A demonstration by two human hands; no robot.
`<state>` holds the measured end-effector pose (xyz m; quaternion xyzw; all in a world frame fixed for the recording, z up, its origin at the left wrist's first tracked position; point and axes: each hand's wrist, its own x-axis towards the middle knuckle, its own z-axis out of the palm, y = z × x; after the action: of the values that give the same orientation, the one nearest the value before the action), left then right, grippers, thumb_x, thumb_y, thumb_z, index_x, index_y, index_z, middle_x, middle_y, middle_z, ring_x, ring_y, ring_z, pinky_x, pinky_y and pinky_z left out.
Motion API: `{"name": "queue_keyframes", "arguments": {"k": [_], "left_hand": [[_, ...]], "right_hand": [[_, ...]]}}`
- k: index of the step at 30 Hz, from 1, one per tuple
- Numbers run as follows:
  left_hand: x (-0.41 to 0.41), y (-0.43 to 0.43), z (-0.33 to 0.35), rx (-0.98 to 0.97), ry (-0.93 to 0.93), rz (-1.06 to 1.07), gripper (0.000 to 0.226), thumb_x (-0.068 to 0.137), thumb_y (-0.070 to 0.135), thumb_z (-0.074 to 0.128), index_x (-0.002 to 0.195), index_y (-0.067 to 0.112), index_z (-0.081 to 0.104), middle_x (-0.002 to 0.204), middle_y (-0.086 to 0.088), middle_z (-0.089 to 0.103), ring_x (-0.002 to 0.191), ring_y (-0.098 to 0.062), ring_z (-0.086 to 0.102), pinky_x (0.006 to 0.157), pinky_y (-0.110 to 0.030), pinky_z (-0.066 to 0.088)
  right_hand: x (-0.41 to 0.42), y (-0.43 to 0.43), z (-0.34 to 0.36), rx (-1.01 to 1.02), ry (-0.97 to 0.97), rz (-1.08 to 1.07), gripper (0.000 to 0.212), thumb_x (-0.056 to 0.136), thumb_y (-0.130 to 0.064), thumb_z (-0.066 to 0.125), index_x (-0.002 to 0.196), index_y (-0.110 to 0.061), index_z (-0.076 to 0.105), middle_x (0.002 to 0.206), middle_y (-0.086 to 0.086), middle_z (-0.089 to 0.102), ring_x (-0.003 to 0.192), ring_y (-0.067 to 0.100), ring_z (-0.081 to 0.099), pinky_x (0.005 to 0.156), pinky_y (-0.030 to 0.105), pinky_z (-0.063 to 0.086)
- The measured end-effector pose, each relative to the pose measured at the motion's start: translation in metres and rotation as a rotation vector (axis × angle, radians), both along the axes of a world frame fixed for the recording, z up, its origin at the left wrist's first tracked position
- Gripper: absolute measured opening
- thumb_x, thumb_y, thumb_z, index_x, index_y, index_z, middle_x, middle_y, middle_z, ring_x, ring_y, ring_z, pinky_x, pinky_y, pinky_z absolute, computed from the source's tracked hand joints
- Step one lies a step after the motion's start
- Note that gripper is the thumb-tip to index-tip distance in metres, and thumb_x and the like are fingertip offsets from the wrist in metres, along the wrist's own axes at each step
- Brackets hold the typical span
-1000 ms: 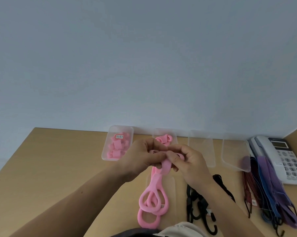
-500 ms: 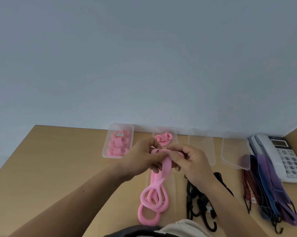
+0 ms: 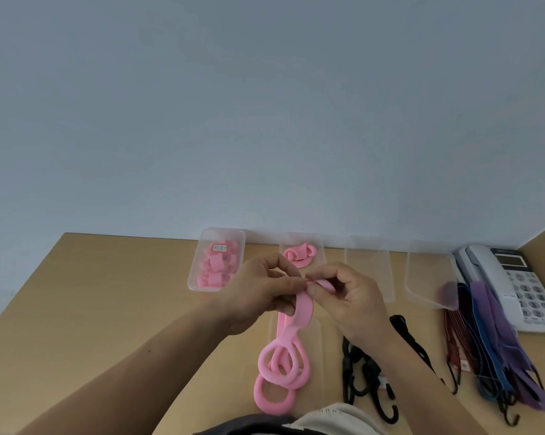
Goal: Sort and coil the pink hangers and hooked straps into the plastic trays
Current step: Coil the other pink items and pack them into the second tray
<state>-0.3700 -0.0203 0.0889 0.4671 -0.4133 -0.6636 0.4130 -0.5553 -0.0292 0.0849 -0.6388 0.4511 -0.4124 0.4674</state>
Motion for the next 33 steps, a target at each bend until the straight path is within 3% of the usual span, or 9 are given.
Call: {"name": "queue_keyframes", "arguments": {"k": [6,13,15,17,20,24,28,33], "left_hand": [[-0.001,0.002,-0.001,-0.205,-0.117,0.046,0.015,0.083,0.002,0.075,0.083,0.006,0.061,0.074,-0.012,0.069,0.066,-0.027,0.065,0.06,-0.031,0.055],[-0.005,0.009,-0.003,-0.31,-0.242,0.103,0.018,0.081,-0.001,0.075,0.085,0.013,0.065,0.076,-0.012,0.065,0.068,-0.026,0.064,0.07,-0.05,0.056],[-0.005,0.01,-0.001,-0.281,-0.24,0.09,0.021,0.082,0.001,0.075,0.096,0.01,0.063,0.081,-0.02,0.067,0.069,-0.028,0.065,0.069,-0.047,0.056],[-0.005,0.01,0.001,-0.216,-0.236,0.064,0.026,0.083,0.005,0.075,0.104,0.009,0.059,0.08,-0.017,0.07,0.064,-0.024,0.066,0.063,-0.036,0.057],[-0.004,0.011,0.005,-0.177,-0.248,0.009,0.014,0.086,0.007,0.072,0.094,0.008,0.062,0.076,-0.009,0.073,0.058,-0.016,0.065,0.055,-0.026,0.054],[-0.001,0.01,0.007,-0.09,-0.153,-0.044,0.015,0.085,0.004,0.073,0.093,0.007,0.061,0.079,-0.013,0.073,0.064,-0.023,0.064,0.057,-0.027,0.054],[-0.004,0.012,0.008,-0.002,-0.039,-0.059,0.023,0.079,0.014,0.077,0.095,0.006,0.063,0.082,-0.018,0.07,0.075,-0.031,0.06,0.064,-0.031,0.055],[-0.008,0.011,0.006,0.011,0.008,0.015,0.008,0.086,0.007,0.072,0.09,0.004,0.066,0.079,-0.02,0.067,0.072,-0.03,0.06,0.063,-0.033,0.055]], "right_hand": [[-0.001,0.001,0.0,0.192,-0.238,0.064,0.016,0.086,-0.004,0.067,0.101,-0.006,0.069,0.073,0.003,0.065,0.064,0.01,0.061,0.063,0.021,0.051],[-0.001,0.002,-0.004,0.192,-0.179,0.021,0.009,0.087,-0.01,0.069,0.095,-0.012,0.072,0.072,0.006,0.069,0.061,0.015,0.062,0.055,0.022,0.049],[-0.002,0.003,-0.005,0.154,-0.187,0.022,0.009,0.088,-0.006,0.068,0.093,-0.012,0.072,0.07,0.004,0.067,0.062,0.014,0.061,0.056,0.022,0.048],[-0.002,0.004,-0.005,0.115,-0.193,0.022,0.009,0.088,-0.003,0.068,0.092,-0.011,0.07,0.067,-0.002,0.066,0.062,0.01,0.059,0.057,0.02,0.048],[-0.002,0.006,-0.004,0.066,-0.169,0.021,0.012,0.087,0.0,0.068,0.091,-0.011,0.069,0.067,-0.009,0.065,0.062,0.004,0.058,0.058,0.016,0.047],[-0.003,0.009,-0.003,0.023,-0.129,0.024,0.014,0.085,0.0,0.07,0.09,-0.013,0.069,0.069,-0.01,0.062,0.064,0.006,0.057,0.062,0.021,0.05],[-0.005,0.01,-0.004,-0.024,-0.098,0.013,0.026,0.084,-0.004,0.073,0.087,-0.029,0.072,0.075,-0.007,0.065,0.071,0.011,0.062,0.071,0.026,0.057],[-0.004,0.01,-0.004,-0.053,-0.089,0.023,0.036,0.082,-0.003,0.074,0.086,-0.038,0.072,0.079,-0.005,0.067,0.075,0.013,0.064,0.074,0.027,0.057]]}}
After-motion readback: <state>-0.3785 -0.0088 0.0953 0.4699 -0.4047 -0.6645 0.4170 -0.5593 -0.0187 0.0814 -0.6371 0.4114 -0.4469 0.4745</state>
